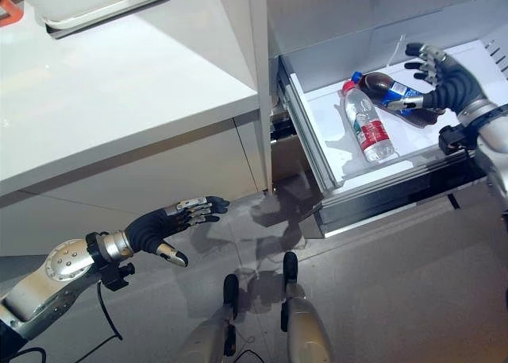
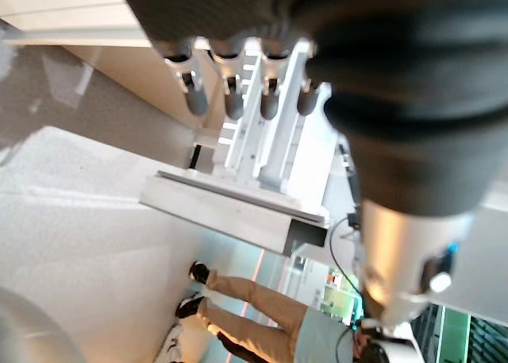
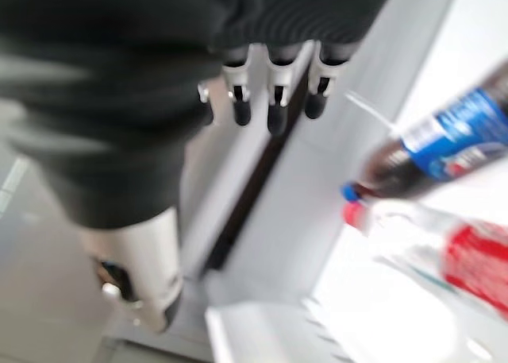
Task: Take the drinks into the refrigerator
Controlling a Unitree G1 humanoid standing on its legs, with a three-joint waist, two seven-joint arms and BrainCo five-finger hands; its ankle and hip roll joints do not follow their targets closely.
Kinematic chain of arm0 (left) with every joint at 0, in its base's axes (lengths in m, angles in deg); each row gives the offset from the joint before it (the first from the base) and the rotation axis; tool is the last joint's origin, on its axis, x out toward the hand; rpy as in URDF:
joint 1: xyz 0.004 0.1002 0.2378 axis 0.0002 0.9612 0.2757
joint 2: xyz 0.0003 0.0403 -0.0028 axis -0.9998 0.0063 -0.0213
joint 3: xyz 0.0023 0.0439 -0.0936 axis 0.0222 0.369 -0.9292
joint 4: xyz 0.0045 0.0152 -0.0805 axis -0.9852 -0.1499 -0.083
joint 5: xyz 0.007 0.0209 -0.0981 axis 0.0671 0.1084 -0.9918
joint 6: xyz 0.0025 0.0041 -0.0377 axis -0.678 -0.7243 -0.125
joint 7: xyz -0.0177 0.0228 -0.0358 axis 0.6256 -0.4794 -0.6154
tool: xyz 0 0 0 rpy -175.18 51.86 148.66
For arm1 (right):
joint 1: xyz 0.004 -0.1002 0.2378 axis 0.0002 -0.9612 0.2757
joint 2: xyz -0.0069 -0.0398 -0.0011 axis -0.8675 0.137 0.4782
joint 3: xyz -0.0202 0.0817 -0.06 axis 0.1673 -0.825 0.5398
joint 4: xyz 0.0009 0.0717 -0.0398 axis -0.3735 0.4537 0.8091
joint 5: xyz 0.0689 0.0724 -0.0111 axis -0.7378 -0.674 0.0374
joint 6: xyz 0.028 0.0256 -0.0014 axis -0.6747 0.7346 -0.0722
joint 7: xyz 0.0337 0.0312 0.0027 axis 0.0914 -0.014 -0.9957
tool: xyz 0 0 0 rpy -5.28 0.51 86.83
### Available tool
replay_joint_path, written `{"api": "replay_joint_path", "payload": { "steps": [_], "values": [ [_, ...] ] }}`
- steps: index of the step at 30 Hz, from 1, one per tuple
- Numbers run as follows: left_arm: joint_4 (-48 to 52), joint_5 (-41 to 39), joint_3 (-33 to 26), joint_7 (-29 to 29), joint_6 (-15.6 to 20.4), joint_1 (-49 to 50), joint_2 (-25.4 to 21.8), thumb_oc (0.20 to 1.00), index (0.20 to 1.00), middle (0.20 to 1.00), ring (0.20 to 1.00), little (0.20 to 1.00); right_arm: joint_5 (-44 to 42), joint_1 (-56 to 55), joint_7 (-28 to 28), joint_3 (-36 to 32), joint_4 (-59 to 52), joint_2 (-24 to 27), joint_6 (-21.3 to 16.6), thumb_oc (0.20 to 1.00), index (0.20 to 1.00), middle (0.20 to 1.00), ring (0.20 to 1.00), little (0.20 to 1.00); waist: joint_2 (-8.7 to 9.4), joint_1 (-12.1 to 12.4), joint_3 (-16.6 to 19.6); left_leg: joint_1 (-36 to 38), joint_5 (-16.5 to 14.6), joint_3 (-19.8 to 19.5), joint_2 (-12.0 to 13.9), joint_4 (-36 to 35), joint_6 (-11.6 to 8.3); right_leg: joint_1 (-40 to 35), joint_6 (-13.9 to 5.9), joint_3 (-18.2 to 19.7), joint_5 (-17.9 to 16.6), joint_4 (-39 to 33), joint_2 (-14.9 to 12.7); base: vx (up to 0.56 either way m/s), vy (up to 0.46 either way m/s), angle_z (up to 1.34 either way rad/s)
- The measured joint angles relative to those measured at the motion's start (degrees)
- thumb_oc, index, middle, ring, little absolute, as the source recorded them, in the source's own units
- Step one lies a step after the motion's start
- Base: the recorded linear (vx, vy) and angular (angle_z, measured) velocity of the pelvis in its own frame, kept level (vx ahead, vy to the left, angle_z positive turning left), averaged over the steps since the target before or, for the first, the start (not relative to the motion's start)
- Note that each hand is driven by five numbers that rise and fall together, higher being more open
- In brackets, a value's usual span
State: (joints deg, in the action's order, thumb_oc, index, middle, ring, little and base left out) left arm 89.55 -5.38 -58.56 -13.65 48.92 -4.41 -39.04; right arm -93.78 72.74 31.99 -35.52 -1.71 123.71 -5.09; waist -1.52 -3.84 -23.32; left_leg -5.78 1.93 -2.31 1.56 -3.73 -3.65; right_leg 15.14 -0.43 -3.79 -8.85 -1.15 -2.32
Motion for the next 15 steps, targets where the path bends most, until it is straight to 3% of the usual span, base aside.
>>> {"api": "replay_joint_path", "payload": {
  "steps": [5, 6, 10, 15],
  "values": [
    [-0.51, 0.04, -5.12, -0.01, 0.05, 3.65, 2.81, 1.000, 1.000, 1.000, 1.000, 1.000, -1.14, -17.98, -0.12, -14.83, -11.50, -1.15, -2.12, 1.000, 1.000, 1.000, 1.000, 1.000, 0.62, -0.37, 1.11, 1.46, -0.26, 0.31, 0.25, -0.26, -0.20, -1.15, -0.03, 0.24, 0.16, -0.05, 0.30, 0.05, 0.023, -0.04],
    [-0.67, 0.21, -6.59, -0.03, 0.05, 5.55, 4.56, 1.000, 1.000, 1.000, 1.000, 1.000, -1.15, -25.48, -0.05, -20.78, -15.45, -3.84, -2.74, 1.000, 1.000, 1.000, 1.000, 1.000, 1.00, -1.18, 1.97, 1.97, -0.31, 0.40, 0.30, -0.50, -0.19, -1.46, -0.04, 0.32, 0.27, -0.05, 0.34, 0.05, 0.020, -0.02],
    [-1.04, 1.33, -7.65, -0.05, 0.18, 9.06, 7.19, 1.000, 1.000, 1.000, 1.000, 1.000, -0.79, -38.77, -0.12, -28.71, -22.00, -10.02, -3.85, 1.000, 1.000, 1.000, 1.000, 1.000, 1.97, -2.77, 5.31, 2.83, -0.61, 0.80, 0.37, -0.93, 0.02, -2.09, -0.41, 0.83, 0.62, -0.30, 0.44, 0.06, 0.024, -0.07],
    [-1.47, 2.51, -11.36, -0.17, 0.69, 15.91, 11.37, 1.000, 1.000, 1.000, 1.000, 1.000, 1.89, -53.36, -0.14, -37.21, -29.04, -21.89, -5.59, 1.000, 1.000, 1.000, 1.000, 1.000, 3.18, -3.98, 10.27, 4.35, -1.63, 2.44, 0.93, -1.32, 0.09, -3.04, -0.37, 2.41, 0.65, -1.27, 1.09, 0.07, 0.026, -0.19]
  ]
}}
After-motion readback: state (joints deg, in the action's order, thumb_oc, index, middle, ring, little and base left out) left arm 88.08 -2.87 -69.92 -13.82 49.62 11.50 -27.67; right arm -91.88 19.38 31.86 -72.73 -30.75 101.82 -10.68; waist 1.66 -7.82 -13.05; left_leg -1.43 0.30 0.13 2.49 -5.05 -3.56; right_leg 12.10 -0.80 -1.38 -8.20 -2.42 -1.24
